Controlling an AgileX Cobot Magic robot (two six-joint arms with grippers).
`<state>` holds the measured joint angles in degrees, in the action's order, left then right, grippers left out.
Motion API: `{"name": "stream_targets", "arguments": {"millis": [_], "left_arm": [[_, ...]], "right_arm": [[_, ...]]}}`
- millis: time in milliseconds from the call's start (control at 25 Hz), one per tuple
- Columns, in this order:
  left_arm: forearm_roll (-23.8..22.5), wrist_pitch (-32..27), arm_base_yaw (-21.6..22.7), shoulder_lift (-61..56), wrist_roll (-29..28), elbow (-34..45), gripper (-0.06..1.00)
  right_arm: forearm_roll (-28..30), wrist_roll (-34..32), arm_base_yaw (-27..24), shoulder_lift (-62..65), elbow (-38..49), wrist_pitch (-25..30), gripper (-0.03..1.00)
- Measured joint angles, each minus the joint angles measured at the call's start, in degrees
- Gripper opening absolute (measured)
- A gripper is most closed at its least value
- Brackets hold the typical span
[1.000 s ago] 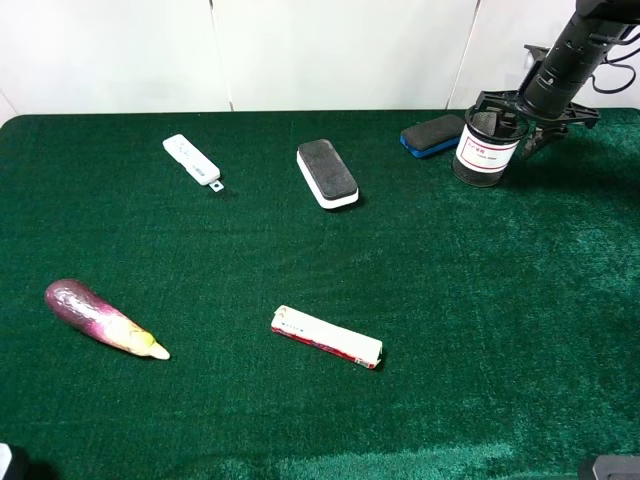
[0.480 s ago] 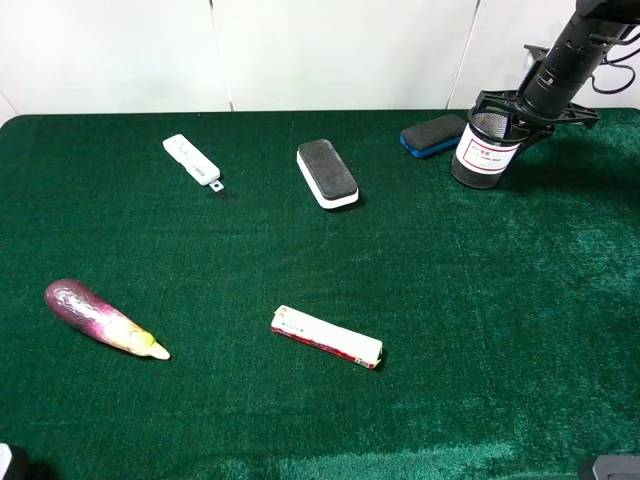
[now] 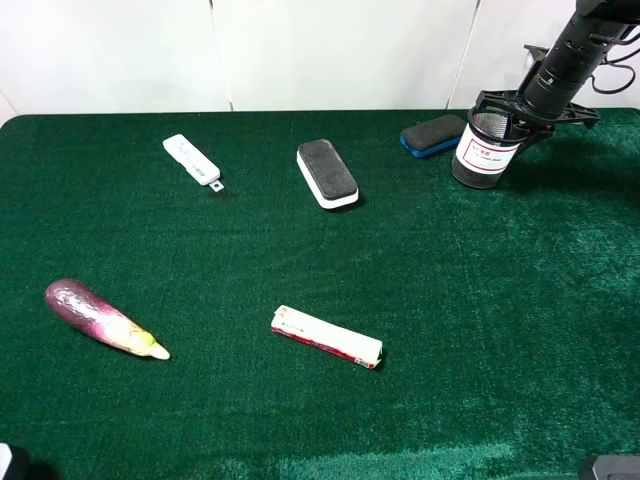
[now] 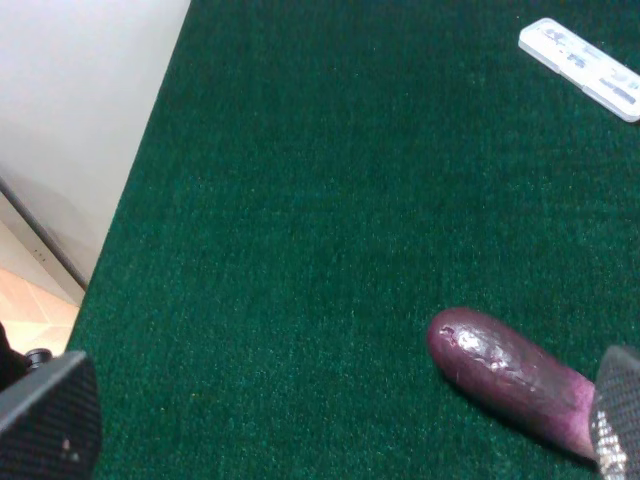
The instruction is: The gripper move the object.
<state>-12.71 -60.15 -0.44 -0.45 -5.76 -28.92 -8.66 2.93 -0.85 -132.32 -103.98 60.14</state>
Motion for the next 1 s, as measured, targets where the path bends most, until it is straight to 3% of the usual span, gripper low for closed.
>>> {"name": "stream_targets", "arguments": {"millis": [760,1000], "left_arm": [[0.0,0.0,0.0,0.0,0.0,0.0,0.99],[0.0,0.0,0.0,0.0,0.0,0.0,0.99]], "right_arm": [[0.36,-0.84,0.0,8.7,-3.09,8.93,0.05],[0.36,-1.29,0.0,11.64,-2.47,9.33,0.05]]}}
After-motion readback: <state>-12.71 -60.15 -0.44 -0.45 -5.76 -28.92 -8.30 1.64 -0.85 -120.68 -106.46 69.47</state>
